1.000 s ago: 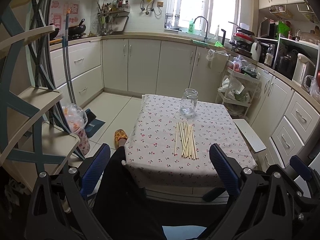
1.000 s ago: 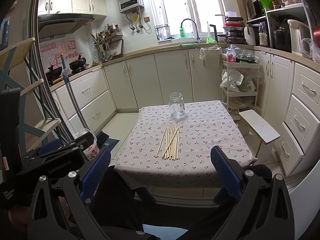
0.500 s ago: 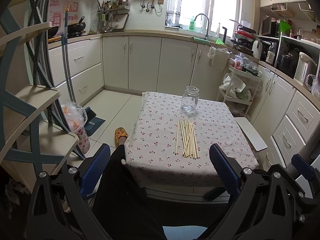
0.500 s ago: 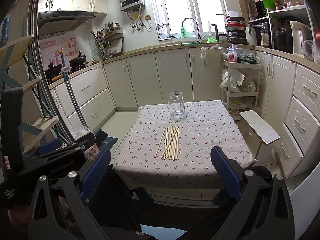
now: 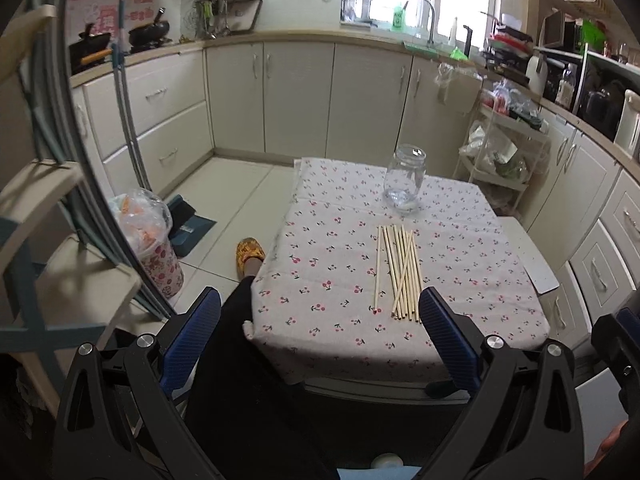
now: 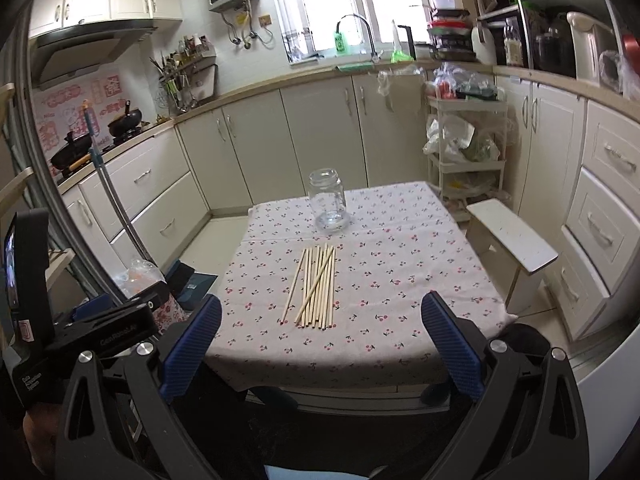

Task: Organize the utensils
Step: 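Grasp one wooden stick with the left tool while the right tool grasps another stick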

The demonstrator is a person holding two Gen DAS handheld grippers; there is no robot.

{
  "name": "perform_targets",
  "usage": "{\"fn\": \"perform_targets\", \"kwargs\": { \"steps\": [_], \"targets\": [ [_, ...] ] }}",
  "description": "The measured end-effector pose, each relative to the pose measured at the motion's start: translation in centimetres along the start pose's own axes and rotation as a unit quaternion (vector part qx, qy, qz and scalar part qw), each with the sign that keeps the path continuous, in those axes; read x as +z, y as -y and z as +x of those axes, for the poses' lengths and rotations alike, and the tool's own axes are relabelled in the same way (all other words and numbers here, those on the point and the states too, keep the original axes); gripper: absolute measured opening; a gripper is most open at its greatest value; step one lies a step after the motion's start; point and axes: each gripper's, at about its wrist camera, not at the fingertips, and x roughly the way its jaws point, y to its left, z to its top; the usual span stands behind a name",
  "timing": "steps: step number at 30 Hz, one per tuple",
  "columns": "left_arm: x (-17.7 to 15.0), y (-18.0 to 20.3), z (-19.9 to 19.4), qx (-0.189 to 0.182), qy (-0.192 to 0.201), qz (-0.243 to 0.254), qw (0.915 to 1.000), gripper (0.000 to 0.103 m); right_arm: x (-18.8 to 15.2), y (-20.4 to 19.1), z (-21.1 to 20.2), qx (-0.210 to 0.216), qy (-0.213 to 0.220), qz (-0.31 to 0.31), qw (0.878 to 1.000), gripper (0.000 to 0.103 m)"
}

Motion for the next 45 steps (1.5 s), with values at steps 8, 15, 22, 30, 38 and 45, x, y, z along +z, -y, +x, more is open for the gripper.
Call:
{"fn": "perform_targets", "kwargs": {
  "steps": [8,15,22,30,38,45],
  "targets": [
    [1.3,2.0,8.1,-0.010,-0.052,0.024,0.9983,0.095,0.6,1.6,8.3,-0.005,-0.045,0.002,0.999,0.093],
    [2.5,2.7,15.0,-0.001,-0.088,0.030,0.9957,0.095,1.4,3.2,17.5,-0.002,-0.104,0.013,0.995,0.071],
    [2.7,3.8,20.6,-0.001,-0.120,0.044,0.9918,0.095,1.7,2.8,25.8,0.004,-0.148,-0.003,0.989,0.057],
    [2.4,3.9,24.2,0.001,-0.141,0.046,0.9890,0.095,2.9,2.9,34.6,0.010,-0.195,0.008,0.981,0.040],
    [2.7,4.8,27.4,-0.010,-0.152,0.054,0.9869,0.095,3.1,2.2,37.6,0.028,-0.218,-0.047,0.974,0.014],
    [3.1,5.9,29.8,-0.012,-0.155,0.069,0.9855,0.095,3.4,4.4,37.6,0.037,-0.220,-0.044,0.974,0.007]
  ]
}}
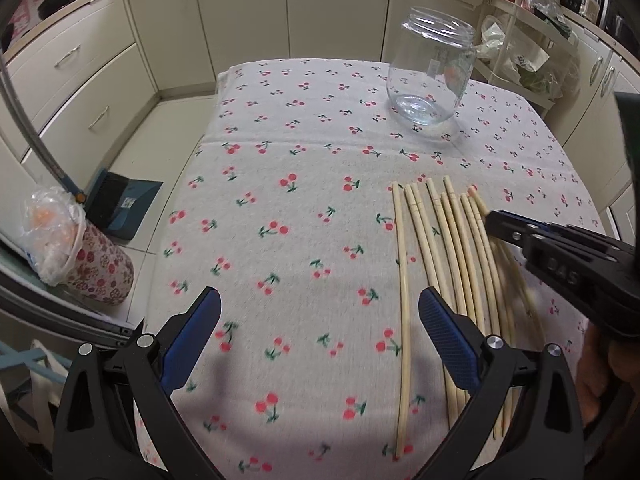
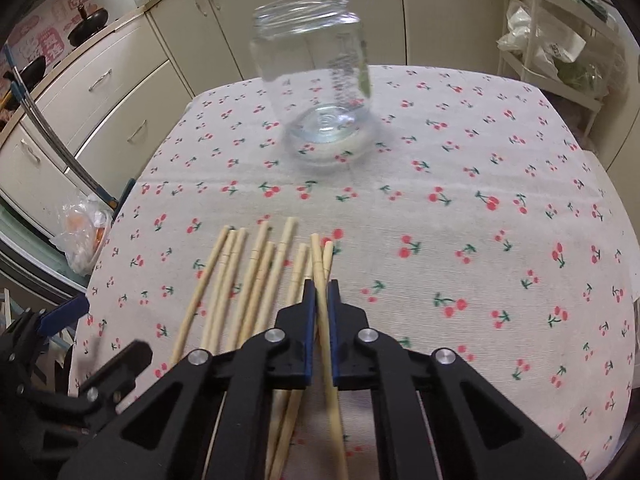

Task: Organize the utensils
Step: 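Grasp one wooden stick with the left tool while the right tool grasps another stick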

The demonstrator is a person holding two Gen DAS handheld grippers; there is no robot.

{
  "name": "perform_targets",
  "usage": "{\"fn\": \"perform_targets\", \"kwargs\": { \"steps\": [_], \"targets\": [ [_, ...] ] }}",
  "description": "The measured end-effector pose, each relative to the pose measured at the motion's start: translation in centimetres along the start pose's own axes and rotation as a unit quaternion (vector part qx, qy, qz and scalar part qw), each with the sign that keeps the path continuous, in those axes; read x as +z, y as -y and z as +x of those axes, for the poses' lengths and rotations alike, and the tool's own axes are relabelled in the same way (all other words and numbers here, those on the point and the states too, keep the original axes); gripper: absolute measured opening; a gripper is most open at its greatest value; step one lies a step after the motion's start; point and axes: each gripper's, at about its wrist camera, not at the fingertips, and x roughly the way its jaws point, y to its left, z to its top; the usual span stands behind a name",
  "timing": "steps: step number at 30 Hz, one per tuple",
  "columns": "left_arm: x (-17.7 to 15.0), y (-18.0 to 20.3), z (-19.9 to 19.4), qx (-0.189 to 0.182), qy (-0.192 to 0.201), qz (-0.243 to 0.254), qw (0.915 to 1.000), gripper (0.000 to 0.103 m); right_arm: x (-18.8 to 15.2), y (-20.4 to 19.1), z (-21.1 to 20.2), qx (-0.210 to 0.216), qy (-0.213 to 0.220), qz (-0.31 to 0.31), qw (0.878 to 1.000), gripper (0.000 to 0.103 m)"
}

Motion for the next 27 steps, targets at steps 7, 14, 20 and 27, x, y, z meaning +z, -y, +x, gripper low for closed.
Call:
{"fn": "perform_targets", "kwargs": {
  "steps": [7,14,20,27],
  "targets": [
    [1.2,1.1,1.9,-0.011,-0.006,0.023,0.9997,0.094,0.4,-0.1,0.2,0.009,-0.017,-0.009,1.000,0.007],
    [2.6,1.2,3.6,-0.020,-0.014,0.028,0.9993,0.080,0.8,0.0,0.7,0.020,-0.030,-0.014,0.999,0.008],
    [3.8,2.6,4.3,-0.021,-0.011,0.056,0.9981,0.066,1.2,0.0,0.9,0.025,-0.037,-0.026,0.999,0.008],
    [5.0,4.2,4.8,-0.030,-0.004,0.077,0.9966,0.043,1.2,0.9,0.5,0.025,-0.037,-0.021,0.999,0.008]
  ]
}}
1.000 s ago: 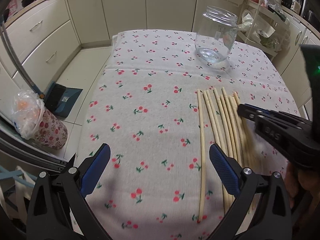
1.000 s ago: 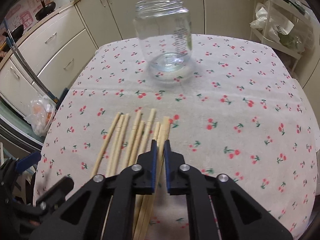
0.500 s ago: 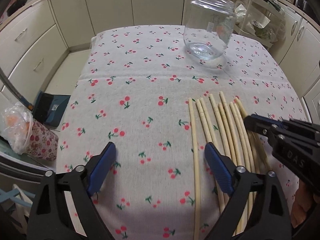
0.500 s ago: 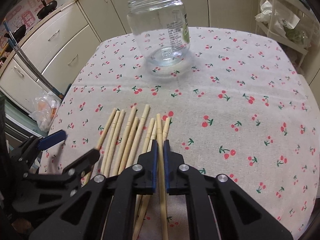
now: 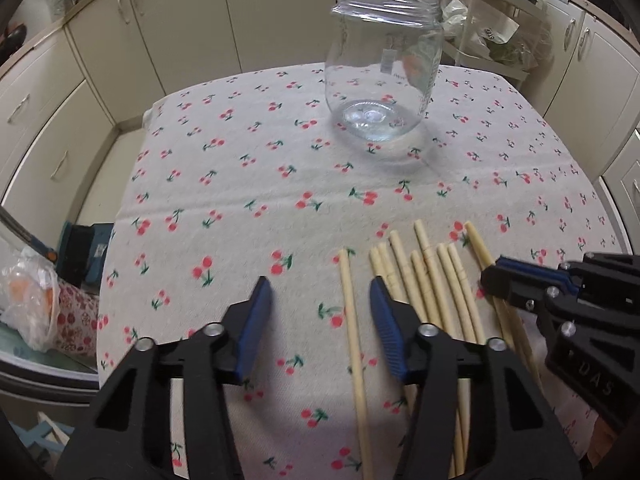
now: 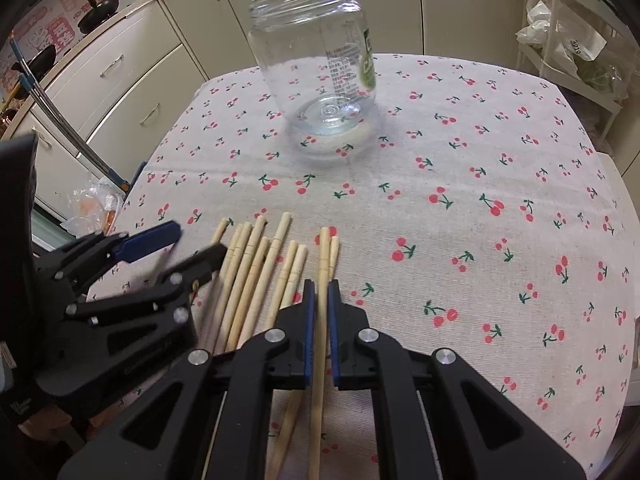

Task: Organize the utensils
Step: 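Grasp one wooden stick with the left tool while the right tool grasps another stick, then lift the held sticks and carry both tools over the glass jar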

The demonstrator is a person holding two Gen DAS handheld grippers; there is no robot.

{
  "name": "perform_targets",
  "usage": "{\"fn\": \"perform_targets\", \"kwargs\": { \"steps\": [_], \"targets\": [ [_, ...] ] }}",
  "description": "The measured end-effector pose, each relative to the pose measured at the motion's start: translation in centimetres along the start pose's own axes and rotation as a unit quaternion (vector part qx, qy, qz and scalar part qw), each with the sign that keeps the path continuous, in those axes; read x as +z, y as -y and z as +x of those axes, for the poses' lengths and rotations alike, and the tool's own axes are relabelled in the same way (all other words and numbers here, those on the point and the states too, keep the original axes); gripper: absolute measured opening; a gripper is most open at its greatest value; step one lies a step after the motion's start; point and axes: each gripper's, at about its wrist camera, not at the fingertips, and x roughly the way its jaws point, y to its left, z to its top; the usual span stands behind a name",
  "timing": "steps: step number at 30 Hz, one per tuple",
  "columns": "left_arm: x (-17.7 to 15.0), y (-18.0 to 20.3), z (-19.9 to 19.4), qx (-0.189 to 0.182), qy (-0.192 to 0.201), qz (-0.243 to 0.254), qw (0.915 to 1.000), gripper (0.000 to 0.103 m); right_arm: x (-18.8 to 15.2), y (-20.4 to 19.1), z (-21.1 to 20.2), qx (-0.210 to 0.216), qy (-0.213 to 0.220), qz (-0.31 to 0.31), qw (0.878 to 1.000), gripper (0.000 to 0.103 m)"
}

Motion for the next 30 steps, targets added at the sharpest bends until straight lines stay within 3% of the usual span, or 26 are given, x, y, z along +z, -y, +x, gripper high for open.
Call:
{"fn": "perform_targets", "kwargs": {
  "steps": [5,10,19,25,30],
  "targets": [
    [0.7,-0.5,0.1,-0.019,-0.015,-0.003,0.9997,0.026,0.3,0.1,0.2,0.002,-0.006,0.001,1.000,0.016],
    [1.1,-2.3,0.4,-0.037,-0.024,-0.014,0.9989,0.008,0.2,0.0,-0.1,0.006,0.004,-0.006,1.000,0.006],
    [0.7,-3.4,-0.4,-0.089,-0.031,-0.033,0.9950,0.005,0.0,1.2,-2.2,0.041,0.033,0.032,0.998,0.006],
    [1.4,-2.9,-2.9,-0.116,0.004,-0.040,0.9924,0.005,-0.9,3.5,-1.9,0.087,0.024,0.088,0.992,0.006],
    [3.1,-2.3,-5.0,-0.130,0.034,-0.046,0.9898,0.005,-1.4,3.4,-1.5,0.075,0.018,0.078,0.994,0.006]
  ]
}}
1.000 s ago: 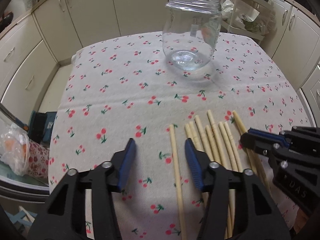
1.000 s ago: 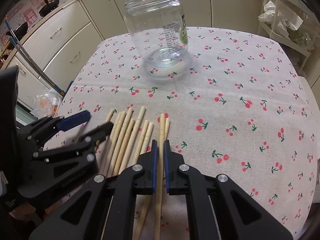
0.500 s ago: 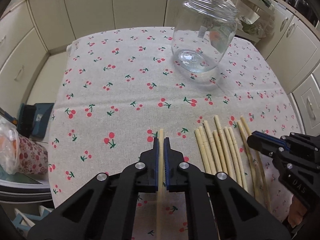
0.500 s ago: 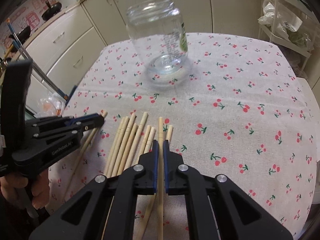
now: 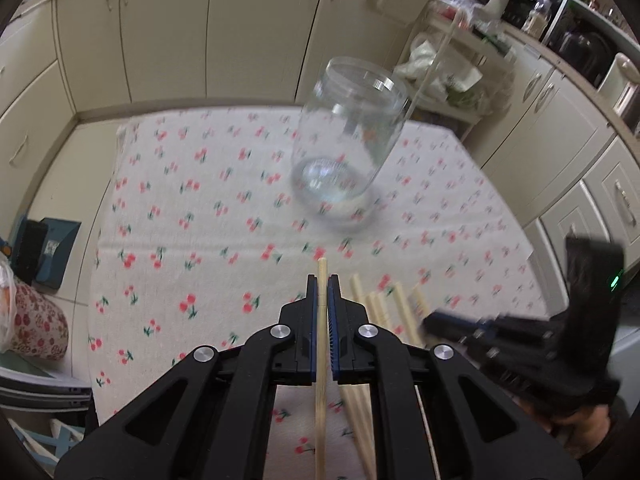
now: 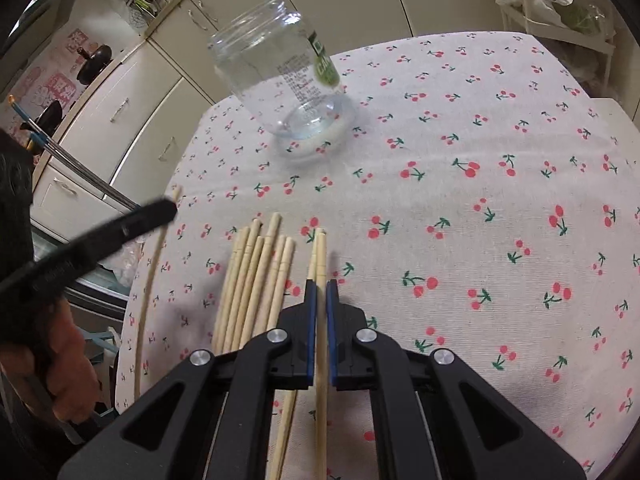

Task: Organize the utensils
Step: 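Lift the held sticks and carry both tools over the glass jar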

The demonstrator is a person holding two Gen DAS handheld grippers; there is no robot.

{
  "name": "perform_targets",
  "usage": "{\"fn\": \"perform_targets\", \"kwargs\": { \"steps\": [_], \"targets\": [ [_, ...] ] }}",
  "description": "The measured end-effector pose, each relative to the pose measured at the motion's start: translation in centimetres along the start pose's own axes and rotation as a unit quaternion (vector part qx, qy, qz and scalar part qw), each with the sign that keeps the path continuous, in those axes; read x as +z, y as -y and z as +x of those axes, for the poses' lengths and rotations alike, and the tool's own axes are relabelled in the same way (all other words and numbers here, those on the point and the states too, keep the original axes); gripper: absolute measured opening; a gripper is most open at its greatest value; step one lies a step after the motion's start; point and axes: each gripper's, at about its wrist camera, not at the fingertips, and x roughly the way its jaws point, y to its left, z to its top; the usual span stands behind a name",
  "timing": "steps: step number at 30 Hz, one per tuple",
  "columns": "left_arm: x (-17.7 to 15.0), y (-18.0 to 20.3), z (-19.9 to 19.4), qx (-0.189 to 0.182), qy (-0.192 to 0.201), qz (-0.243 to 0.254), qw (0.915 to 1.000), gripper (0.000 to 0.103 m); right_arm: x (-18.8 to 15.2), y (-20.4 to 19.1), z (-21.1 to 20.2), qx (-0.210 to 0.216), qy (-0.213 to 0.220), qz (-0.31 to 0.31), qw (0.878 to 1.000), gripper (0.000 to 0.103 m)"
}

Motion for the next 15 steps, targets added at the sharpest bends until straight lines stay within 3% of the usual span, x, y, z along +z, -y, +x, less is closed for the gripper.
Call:
{"fn": "perform_targets", "kwargs": {
  "steps": [4,10,15],
  "targets": [
    [1.7,0.8,-1.8,-0.017,0.032,-0.008,0.9993,0.005,0.2,0.3,-0.6,0.006,0.017,0.009,1.000,0.006],
    [6.8,1.9,-5.6,-0.043,0.129,-0.028,0.9903,0.005,0.1,1.2,-0.6,0.044,0.045,0.025,0.998,0.006],
    [11.6,3.4,-8.5,-0.036,0.246,-0.039,0.9679,0.005,-0.3,2.4,-0.1,0.075,0.061,0.053,0.994,0.006]
  ]
}}
